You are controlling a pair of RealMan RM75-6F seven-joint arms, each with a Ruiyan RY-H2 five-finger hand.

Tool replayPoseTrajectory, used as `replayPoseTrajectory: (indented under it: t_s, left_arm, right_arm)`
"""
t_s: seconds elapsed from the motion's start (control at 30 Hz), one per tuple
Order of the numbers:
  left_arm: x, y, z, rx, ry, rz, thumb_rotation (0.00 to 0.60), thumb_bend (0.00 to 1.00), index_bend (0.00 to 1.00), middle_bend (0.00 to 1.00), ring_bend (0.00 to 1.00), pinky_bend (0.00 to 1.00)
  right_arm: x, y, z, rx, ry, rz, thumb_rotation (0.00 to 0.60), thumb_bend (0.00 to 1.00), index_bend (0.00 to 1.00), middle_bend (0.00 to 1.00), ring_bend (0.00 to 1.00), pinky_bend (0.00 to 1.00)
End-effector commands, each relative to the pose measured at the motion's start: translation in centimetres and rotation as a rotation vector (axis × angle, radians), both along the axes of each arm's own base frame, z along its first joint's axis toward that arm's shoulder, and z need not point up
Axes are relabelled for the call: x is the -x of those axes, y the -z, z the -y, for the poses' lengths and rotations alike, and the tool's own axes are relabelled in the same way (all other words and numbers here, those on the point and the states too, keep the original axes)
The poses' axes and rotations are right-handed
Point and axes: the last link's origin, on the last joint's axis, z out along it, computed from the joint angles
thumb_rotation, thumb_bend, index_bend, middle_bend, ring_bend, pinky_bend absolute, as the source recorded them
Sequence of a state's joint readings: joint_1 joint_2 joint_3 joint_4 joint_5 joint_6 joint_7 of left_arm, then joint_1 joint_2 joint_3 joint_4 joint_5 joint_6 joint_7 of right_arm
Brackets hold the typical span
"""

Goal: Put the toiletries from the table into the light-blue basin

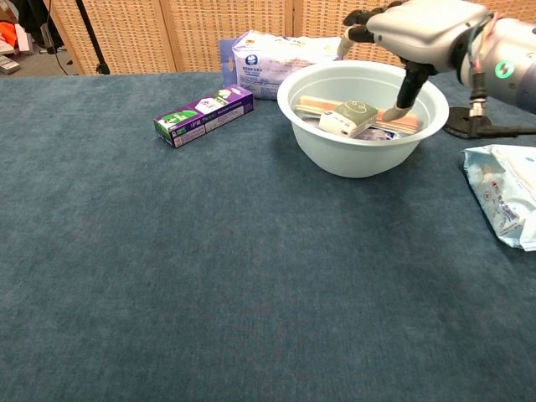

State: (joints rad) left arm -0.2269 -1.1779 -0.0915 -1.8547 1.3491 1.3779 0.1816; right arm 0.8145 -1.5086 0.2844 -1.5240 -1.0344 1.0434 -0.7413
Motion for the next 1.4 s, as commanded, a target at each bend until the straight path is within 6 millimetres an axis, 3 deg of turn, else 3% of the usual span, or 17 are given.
replayPoseTrajectory:
  t_s: [0.03, 0.2, 0.3, 0.57, 0.9, 1.4]
  left_arm:
    - [-0.1, 0.0, 0.0, -0.001, 0.002, -0.002, 0.6, 0.28, 0.03, 0.0, 0.0, 0.0]
    - [-0.3, 0.1, 0.1, -0.011, 0.014, -0.013, 0.6, 0.28, 0.0, 0.0, 0.0, 0.0]
    - [-0.2, 0.4, 0.2, -0.015, 0.02, -0.035, 0.6, 0.28, 0.0, 0.0, 0.0, 0.0]
    - [-0.1, 1.2, 0.1, -0.054, 0.042, -0.13, 0.6, 0.28, 0.0, 0.0, 0.0, 0.0]
    - [0.5, 2.0, 0.0, -0.113, 0.033, -0.225, 0.6, 0.28, 0.0, 0.0, 0.0, 0.0]
    - [0.3, 2.2, 0.4, -0.106, 0.039, -0.214, 0.6, 0.28, 0.0, 0.0, 0.0, 0.0]
  right_arm:
    - [2.4, -2.6, -4.3, 0.004, 0.023, 0.015, 0.6, 0.13, 0.14, 0.0, 0.0, 0.0]
    - [5.7, -4.2, -9.3, -0.022, 0.08, 0.075, 0.6, 0.11, 0.12, 0.0, 0.0, 0.0]
    - [9.0, -5.3, -13.0, -0.025, 0.142, 0.112, 0.6, 0.11, 0.12, 0.0, 0.0, 0.0]
    - [14.1, -7.1, -17.2, 0.02, 0.245, 0.155, 0.6, 0.11, 0.12, 0.0, 0.0, 0.0]
    - [17.9, -8.3, -18.8, 0.086, 0.326, 0.216, 0.6, 0.13, 0.12, 0.0, 0.0, 0.0]
    - [17.7, -7.9, -19.0, 0.054, 0.316, 0.217, 0.6, 0.13, 0.12, 0.0, 0.0, 0.0]
